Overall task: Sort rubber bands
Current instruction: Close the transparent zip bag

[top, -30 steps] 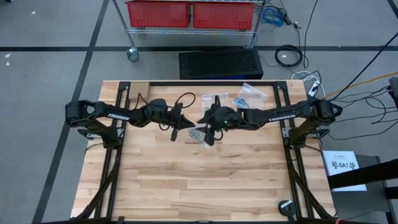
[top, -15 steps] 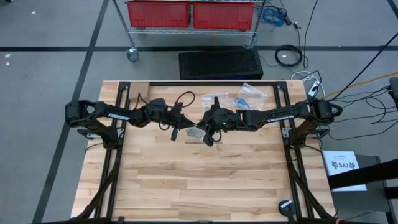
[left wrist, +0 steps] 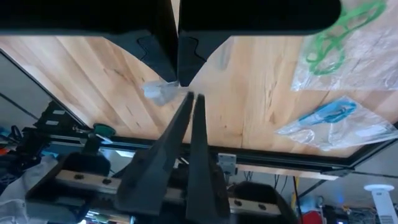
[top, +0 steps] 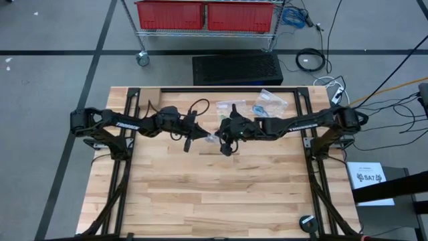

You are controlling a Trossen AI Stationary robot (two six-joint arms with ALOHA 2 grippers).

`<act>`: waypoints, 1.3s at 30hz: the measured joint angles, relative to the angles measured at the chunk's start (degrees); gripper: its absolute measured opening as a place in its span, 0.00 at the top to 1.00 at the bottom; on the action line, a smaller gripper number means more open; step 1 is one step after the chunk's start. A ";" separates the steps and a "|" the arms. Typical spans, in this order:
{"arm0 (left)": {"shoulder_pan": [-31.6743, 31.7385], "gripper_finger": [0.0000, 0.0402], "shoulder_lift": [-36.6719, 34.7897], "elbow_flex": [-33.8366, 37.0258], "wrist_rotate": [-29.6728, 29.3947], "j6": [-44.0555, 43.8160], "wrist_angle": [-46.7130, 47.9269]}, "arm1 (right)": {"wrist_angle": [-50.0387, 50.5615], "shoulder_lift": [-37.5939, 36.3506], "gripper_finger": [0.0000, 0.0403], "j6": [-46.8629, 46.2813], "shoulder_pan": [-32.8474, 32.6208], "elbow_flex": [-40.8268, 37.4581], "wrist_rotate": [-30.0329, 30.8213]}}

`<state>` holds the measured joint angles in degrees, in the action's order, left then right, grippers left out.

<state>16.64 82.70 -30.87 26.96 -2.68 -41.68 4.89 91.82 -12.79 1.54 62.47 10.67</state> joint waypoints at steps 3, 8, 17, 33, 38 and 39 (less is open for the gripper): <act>0.00 1.00 0.00 0.00 0.00 0.00 0.47 | 0.17 -0.79 0.92 0.17 -0.02 0.01 -0.04; 0.00 1.00 0.00 0.00 0.00 -0.02 0.63 | -0.49 -2.52 0.76 0.34 -0.62 0.01 -0.01; 0.02 1.00 0.00 0.01 -0.74 -0.17 0.62 | 0.12 0.71 0.63 5.86 -7.56 3.15 13.11; 0.00 1.00 -0.02 0.02 -1.95 -1.13 0.60 | 17.90 14.35 0.67 5.28 -12.16 18.90 34.62; 0.00 1.00 -0.02 0.02 -1.95 -1.11 0.60 | 18.84 14.78 0.79 4.43 -12.17 19.68 34.72; 0.00 1.00 -0.02 0.02 -1.95 -1.13 0.60 | 18.92 14.65 0.82 4.41 -12.15 19.68 34.72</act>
<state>16.64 82.67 -30.85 25.02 -3.80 -41.08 23.81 106.48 -8.38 -10.61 82.15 45.39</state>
